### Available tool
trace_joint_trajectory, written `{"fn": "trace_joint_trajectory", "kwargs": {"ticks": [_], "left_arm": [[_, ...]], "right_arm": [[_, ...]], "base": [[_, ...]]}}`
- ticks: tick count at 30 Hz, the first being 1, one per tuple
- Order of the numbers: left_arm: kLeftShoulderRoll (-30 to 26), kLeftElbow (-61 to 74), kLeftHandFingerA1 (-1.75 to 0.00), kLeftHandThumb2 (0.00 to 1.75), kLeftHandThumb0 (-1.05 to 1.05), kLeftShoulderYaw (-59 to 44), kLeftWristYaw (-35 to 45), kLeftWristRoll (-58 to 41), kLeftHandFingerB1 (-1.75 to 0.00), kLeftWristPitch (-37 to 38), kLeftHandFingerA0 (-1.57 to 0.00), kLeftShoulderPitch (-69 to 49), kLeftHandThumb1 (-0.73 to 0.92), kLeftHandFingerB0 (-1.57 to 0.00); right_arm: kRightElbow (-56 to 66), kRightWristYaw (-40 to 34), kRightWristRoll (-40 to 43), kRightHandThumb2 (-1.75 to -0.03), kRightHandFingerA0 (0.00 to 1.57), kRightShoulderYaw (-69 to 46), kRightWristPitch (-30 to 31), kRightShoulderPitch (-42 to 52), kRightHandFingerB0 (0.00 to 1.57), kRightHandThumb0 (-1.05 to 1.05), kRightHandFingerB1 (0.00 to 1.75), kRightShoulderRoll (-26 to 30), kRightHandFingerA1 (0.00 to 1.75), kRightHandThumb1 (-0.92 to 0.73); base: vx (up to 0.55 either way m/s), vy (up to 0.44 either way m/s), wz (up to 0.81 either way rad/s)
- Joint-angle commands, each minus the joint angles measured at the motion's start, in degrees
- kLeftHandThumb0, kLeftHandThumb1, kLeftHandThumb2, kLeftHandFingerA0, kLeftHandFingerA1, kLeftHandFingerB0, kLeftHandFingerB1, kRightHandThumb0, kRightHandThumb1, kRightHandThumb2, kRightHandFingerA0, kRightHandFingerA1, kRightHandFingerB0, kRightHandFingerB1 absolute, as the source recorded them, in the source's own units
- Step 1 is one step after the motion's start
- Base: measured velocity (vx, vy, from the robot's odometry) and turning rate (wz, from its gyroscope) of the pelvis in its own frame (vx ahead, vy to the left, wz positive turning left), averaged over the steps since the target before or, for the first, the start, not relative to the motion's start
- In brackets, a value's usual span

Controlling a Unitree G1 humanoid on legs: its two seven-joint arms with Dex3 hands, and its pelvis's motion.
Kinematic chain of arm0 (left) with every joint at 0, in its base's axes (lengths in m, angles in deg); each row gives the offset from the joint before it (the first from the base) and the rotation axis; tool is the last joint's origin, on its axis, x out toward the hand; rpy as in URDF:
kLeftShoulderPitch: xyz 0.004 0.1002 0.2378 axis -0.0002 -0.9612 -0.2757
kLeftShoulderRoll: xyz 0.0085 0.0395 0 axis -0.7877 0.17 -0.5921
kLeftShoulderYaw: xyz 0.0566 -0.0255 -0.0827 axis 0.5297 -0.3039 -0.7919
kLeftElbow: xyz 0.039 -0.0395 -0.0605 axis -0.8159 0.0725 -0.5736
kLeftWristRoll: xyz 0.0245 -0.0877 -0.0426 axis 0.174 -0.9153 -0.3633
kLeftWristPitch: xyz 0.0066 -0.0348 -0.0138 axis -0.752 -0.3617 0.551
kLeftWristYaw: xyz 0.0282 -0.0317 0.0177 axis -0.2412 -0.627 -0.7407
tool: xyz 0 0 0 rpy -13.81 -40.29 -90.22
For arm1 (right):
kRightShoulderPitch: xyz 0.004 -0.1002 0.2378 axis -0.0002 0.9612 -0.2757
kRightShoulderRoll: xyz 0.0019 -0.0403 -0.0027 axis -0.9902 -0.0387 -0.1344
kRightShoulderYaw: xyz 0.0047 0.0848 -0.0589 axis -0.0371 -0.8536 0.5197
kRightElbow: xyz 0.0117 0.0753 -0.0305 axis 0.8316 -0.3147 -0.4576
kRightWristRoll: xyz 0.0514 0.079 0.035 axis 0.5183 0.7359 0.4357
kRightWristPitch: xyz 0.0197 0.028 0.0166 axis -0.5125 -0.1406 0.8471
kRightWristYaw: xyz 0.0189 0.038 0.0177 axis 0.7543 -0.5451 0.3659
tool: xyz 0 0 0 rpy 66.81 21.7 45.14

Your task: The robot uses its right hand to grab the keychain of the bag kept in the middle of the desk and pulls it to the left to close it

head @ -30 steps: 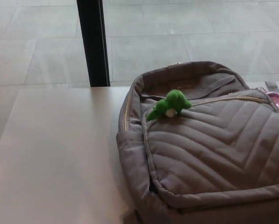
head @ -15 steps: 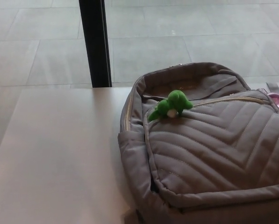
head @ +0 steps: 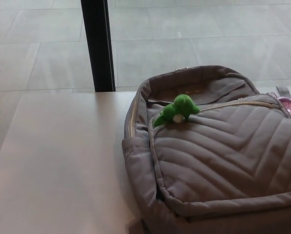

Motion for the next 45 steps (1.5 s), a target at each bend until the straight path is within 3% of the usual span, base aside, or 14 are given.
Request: {"fn": "trace_joint_trajectory", "kwargs": {"ticks": [1, 6, 7, 9, 10, 12, 13, 18, 26, 29, 30, 43, 44, 45], "left_arm": [[-1.3, -0.1, -1.36, 0.55, -0.86, 1.4, -0.8, 0.1, -1.17, -0.3, -0.37, -0.5, 0.72, -0.09], [-1.2, 0.2, -1.30, 0.54, -0.89, 3.2, -2.0, 1.0, -1.17, 0.6, -0.18, 0.1, 0.79, -0.08], [-1.3, 0.1, -0.85, 1.13, -0.77, 4.6, -2.4, 2.4, -0.73, 2.4, -0.17, -0.1, 0.50, 0.00], [-1.4, 0.1, -0.85, 1.13, -0.79, 5.3, -2.6, 2.1, -0.75, 2.4, -0.14, 0.1, 0.49, -0.01], [-1.6, 0.1, -0.83, 1.14, -0.78, 6.6, -3.5, 3.2, -0.73, 3.1, -0.12, -0.1, 0.51, 0.00], [-1.7, 0.0, -0.83, 1.14, -0.78, 7.6, -4.0, 3.3, -0.73, 3.5, -0.12, -0.1, 0.51, 0.00], [-1.6, -0.2, -1.48, 0.63, -0.89, 6.0, -1.9, 0.9, -1.37, 2.0, -0.01, 0.1, 0.70, -0.04], [-1.4, -0.6, -1.41, 0.53, -0.81, 4.0, 0.5, -1.4, -1.23, -1.6, -0.39, 0.8, 0.65, -0.20], [-2.2, -0.2, -0.82, 1.08, -0.80, 9.9, -3.7, 4.0, -0.75, 3.6, -0.10, 0.2, 0.43, -0.06], [-2.6, 0.1, -0.89, 1.09, -0.81, 10.2, -1.5, 3.3, -0.80, 3.4, -0.24, 0.3, 0.46, -0.17], [-2.4, 0.0, -1.33, 0.56, -0.87, 9.2, -1.3, 2.2, -1.20, 2.0, -0.34, 0.6, 0.66, -0.37], [-2.6, 0.1, -1.30, 0.58, -0.82, 10.2, 0.4, 2.4, -1.16, 1.6, -0.49, 0.5, 0.62, -0.44], [-2.5, -0.1, -1.03, 0.93, -0.84, 10.3, -0.1, 2.6, -0.96, 1.7, -0.58, 0.7, 0.41, -0.54], [-2.5, -0.5, -1.30, 0.63, -0.79, 11.1, -0.8, 3.5, -1.15, 2.1, -0.43, 0.7, 0.63, -0.39]], "right_arm": [[0.7, -2.0, 0.0, -1.05, 0.05, 2.5, -3.1, 1.0, 0.00, -0.36, 0.51, 0.5, 0.56, -0.52], [0.8, -2.9, 0.8, -1.05, 0.05, 4.4, -1.6, 0.8, 0.00, -0.35, 0.51, 0.9, 0.56, -0.54], [1.5, -2.6, 1.1, -1.05, 0.05, 4.5, -1.8, 1.2, 0.00, -0.36, 0.51, 0.8, 0.57, -0.53], [2.7, -2.4, 1.7, -1.05, 0.05, 4.6, -1.6, 1.7, 0.00, -0.36, 0.51, 0.6, 0.56, -0.54], [3.4, -2.6, 1.7, -0.61, 0.09, 4.8, -1.9, 2.0, 0.08, -0.57, 0.40, 0.4, 0.65, -0.68], [4.0, -2.9, 1.8, -0.61, 0.09, 5.0, -1.9, 2.2, 0.08, -0.57, 0.40, 0.3, 0.65, -0.68], [3.4, -3.1, 1.9, -0.61, 0.10, 5.0, -2.2, 1.8, 0.10, -0.55, 0.40, 0.5, 0.65, -0.68], [3.1, -8.2, 0.8, -0.60, 0.03, 5.9, -3.1, 1.5, 0.24, -0.52, 0.36, 0.5, 0.56, -0.64], [10.5, -7.7, 2.3, -0.60, 0.41, 5.8, -4.4, 5.3, 0.08, -0.55, 0.46, -1.3, 0.80, -0.69], [18.7, -8.7, 1.2, -0.60, 0.42, 7.0, -2.3, 8.7, 0.15, -0.55, 0.45, -3.0, 0.77, -0.69], [16.6, -8.1, 0.5, -0.59, 0.41, 7.6, -2.9, 8.1, 0.17, -0.56, 0.39, -2.4, 0.71, -0.68], [15.1, -6.8, 0.5, -0.84, 0.30, 10.5, -4.7, 8.3, 0.06, -0.58, 0.46, -1.0, 0.69, -0.51], [13.1, -6.7, 0.0, -0.84, 0.30, 10.9, -4.9, 7.6, 0.17, -0.58, 0.49, -0.5, 0.67, -0.50], [10.0, -6.8, -1.4, -0.85, 0.32, 12.0, -5.4, 6.6, 0.18, -0.61, 0.49, 0.5, 0.69, -0.50]], "base": [[0.00, 0.000, 0.00], [0.00, 0.000, 0.00], [0.00, 0.000, 0.00], [0.00, 0.000, 0.00], [0.00, 0.000, 0.00], [0.00, 0.000, 0.00], [0.00, 0.000, 0.00], [0.00, 0.000, 0.00], [0.00, 0.000, 0.00], [0.00, 0.000, 0.00], [0.00, 0.000, 0.00], [0.00, 0.000, 0.00], [0.00, 0.000, 0.00], [0.00, 0.000, 0.00]]}}
